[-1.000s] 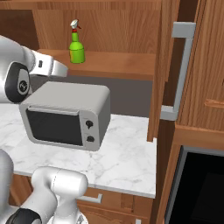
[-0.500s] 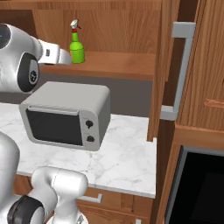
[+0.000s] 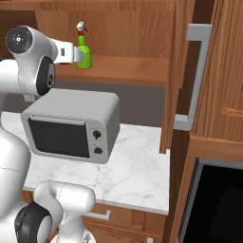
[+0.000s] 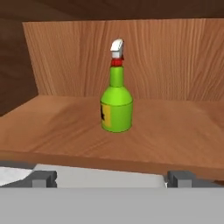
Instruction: Locate and retrieve the spray and soap dispenser from the cabinet. Place them next to the sink.
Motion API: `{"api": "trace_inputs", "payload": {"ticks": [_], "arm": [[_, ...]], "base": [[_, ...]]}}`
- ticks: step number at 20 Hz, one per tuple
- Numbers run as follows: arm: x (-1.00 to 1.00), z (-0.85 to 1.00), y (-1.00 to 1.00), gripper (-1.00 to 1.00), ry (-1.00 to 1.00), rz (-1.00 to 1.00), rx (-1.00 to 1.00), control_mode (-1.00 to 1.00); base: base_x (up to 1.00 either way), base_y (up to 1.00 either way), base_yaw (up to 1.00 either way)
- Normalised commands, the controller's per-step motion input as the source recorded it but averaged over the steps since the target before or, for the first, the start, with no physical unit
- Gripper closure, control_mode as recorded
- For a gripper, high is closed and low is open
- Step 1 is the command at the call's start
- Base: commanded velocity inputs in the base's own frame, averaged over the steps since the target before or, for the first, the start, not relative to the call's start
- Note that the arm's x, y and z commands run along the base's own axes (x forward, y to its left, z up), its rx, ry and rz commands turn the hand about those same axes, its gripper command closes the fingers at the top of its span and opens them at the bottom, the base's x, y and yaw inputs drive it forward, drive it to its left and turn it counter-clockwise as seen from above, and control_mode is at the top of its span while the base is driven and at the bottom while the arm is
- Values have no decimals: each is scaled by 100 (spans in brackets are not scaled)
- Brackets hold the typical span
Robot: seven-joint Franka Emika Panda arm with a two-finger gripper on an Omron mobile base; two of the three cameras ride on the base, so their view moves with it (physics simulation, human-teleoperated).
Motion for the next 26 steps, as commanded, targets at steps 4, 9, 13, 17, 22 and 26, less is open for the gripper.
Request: {"api": "trace_inputs", "payload": {"ticks": [4, 9, 13, 17, 22, 26], "arm": [[52, 5, 0, -100, 0, 1, -10, -100], [49, 15, 0, -100, 0, 0, -7, -100], [35, 15, 1, -100, 0, 0, -1, -100], [19, -1, 10, -100, -7, -7, 3, -100], [25, -5, 17, -100, -2, -11, 0, -100], [27, -5, 11, -100, -2, -12, 0, -100]], "base": [[0, 0, 0], [0, 0, 0], [0, 0, 0], [0, 0, 0], [0, 0, 0], [0, 0, 0]]}}
